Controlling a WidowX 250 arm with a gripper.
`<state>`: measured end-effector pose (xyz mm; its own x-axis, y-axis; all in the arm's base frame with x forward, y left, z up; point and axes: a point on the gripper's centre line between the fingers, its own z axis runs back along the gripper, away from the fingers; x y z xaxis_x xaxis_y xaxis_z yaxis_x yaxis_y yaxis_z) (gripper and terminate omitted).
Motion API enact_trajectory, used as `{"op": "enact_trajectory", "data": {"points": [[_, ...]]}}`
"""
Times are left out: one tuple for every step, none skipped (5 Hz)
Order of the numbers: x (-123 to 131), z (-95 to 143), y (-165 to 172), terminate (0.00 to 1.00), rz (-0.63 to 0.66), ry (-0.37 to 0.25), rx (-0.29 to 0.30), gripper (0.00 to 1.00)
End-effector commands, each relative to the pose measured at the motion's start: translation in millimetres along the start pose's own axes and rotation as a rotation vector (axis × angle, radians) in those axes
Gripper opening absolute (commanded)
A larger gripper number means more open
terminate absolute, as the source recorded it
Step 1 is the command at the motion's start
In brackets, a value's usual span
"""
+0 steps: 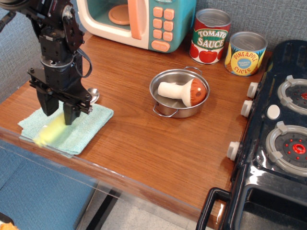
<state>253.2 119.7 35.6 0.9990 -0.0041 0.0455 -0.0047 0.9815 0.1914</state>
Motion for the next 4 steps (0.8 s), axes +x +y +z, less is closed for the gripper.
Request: {"op": "enact_trajectory", "data": {"points": [[-8.5,47.6,7.4,0.00,-0.128,-0.099,-0.067,1.00],[-11.5,48.6,9.6,0.00,-0.131,-0.078,-0.090,1.00],[-11.5,48.6,9.6,0.00,-0.131,-0.078,-0.090,1.00],[-11.5,48.6,9.6,1.00,-0.131,-0.078,-0.090,1.00]]}}
